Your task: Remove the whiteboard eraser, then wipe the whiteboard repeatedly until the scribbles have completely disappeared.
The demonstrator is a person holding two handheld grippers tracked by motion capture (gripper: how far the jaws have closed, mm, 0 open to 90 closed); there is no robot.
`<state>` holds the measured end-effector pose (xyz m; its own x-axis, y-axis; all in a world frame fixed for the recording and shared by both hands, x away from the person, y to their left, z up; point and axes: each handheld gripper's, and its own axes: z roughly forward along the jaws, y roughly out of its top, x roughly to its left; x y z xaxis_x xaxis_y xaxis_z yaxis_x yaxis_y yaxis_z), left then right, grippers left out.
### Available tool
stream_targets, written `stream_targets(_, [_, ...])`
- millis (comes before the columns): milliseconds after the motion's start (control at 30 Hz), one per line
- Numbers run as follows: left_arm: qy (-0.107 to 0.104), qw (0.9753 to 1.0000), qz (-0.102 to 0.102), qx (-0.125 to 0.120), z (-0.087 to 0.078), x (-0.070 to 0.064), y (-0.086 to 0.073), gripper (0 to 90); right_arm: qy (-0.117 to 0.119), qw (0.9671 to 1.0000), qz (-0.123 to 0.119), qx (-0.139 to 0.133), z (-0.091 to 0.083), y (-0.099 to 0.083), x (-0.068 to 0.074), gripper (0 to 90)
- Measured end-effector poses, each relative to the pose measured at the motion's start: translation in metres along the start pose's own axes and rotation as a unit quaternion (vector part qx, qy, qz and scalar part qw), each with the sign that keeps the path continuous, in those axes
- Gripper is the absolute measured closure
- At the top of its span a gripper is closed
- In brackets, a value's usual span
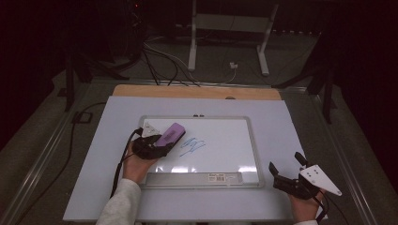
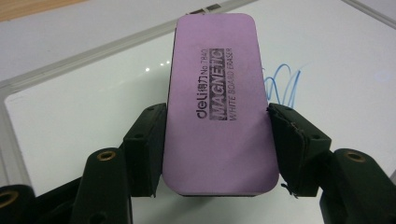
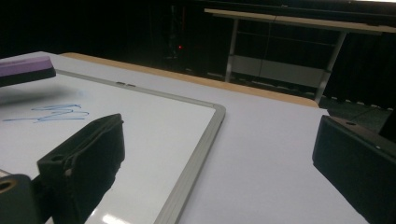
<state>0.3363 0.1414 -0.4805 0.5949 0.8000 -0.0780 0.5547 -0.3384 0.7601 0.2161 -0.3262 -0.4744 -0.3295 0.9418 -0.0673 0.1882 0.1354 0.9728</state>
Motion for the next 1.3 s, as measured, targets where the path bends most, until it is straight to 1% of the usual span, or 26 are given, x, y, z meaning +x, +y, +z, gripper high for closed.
stream_targets(200, [-0.006, 0.9999, 0.009, 0.004, 0.003, -0.007, -0.003, 41.6, 0.000, 1.0000, 0.003, 0.001, 0.000, 0.000, 0.000, 2.6])
stream_targets(467, [-0.014, 0.9997, 0.020, 0.011, 0.005, -0.015, -0.009, 41.6, -0.003, 0.9999, 0.011, 0.010, 0.001, 0.000, -0.001, 0.5])
stream_targets(533, [-0.015, 0.9996, 0.021, 0.011, 0.006, -0.017, -0.011, 41.6, -0.010, 0.9997, 0.016, 0.017, 0.001, 0.001, -0.001, 0.1])
stream_targets(633, [-0.018, 0.9995, 0.023, 0.014, 0.007, -0.019, -0.014, 41.6, -0.027, 0.9990, 0.026, 0.026, 0.000, 0.002, -0.001, 0.1])
stream_targets(700, [-0.020, 0.9993, 0.025, 0.017, 0.007, -0.020, -0.016, 41.5, -0.026, 0.9986, 0.038, 0.028, -0.001, 0.002, -0.003, 0.1])
stream_targets(767, [-0.021, 0.9993, 0.026, 0.018, 0.008, -0.021, -0.018, 41.5, -0.024, 0.9983, 0.044, 0.029, 0.000, 0.001, -0.004, 0.1])
stream_targets(867, [-0.022, 0.9990, 0.030, 0.023, 0.009, -0.023, -0.021, 41.6, -0.023, 0.9983, 0.044, 0.029, 0.000, 0.001, -0.004, 0.1])
stream_targets(967, [-0.020, 0.9983, 0.041, 0.035, 0.012, -0.027, -0.025, 41.5, -0.022, 0.9985, 0.041, 0.029, 0.000, 0.002, -0.003, 0.1])
stream_targets(1000, [-0.019, 0.9982, 0.046, 0.033, 0.011, -0.027, -0.025, 41.5, -0.023, 0.9985, 0.041, 0.029, 0.000, 0.002, -0.003, 0.1])
stream_targets(1033, [-0.017, 0.9985, 0.043, 0.030, 0.011, -0.027, -0.025, 41.3, -0.023, 0.9985, 0.040, 0.028, -0.001, 0.002, -0.003, 0.1])
stream_targets(1067, [-0.018, 0.9989, 0.038, 0.023, 0.010, -0.027, -0.025, 40.1, -0.023, 0.9985, 0.040, 0.028, 0.000, 0.002, -0.003, 0.1])
stream_targets(1100, [-0.017, 0.9992, 0.032, 0.019, 0.010, -0.026, -0.023, 34.4, -0.023, 0.9985, 0.042, 0.028, 0.000, 0.001, -0.003, 0.1])
stream_targets(1133, [-0.011, 0.9994, 0.030, 0.014, 0.010, -0.026, -0.022, 28.9, -0.023, 0.9985, 0.042, 0.029, 0.000, 0.001, -0.003, 0.1])
stream_targets(1167, [-0.007, 0.9995, 0.029, 0.012, 0.010, -0.026, -0.019, 25.3, -0.023, 0.9985, 0.041, 0.029, 0.000, 0.001, -0.003, 0.1])
stream_targets(1233, [-0.003, 0.9997, 0.022, 0.010, 0.011, -0.025, -0.015, 20.7, -0.022, 0.9986, 0.039, 0.029, 0.000, 0.001, -0.003, 0.1])
stream_targets(1300, [-0.003, 0.9998, 0.019, 0.010, 0.015, -0.025, -0.010, 20.1, -0.022, 0.9986, 0.037, 0.029, 0.000, 0.001, -0.002, 0.1])
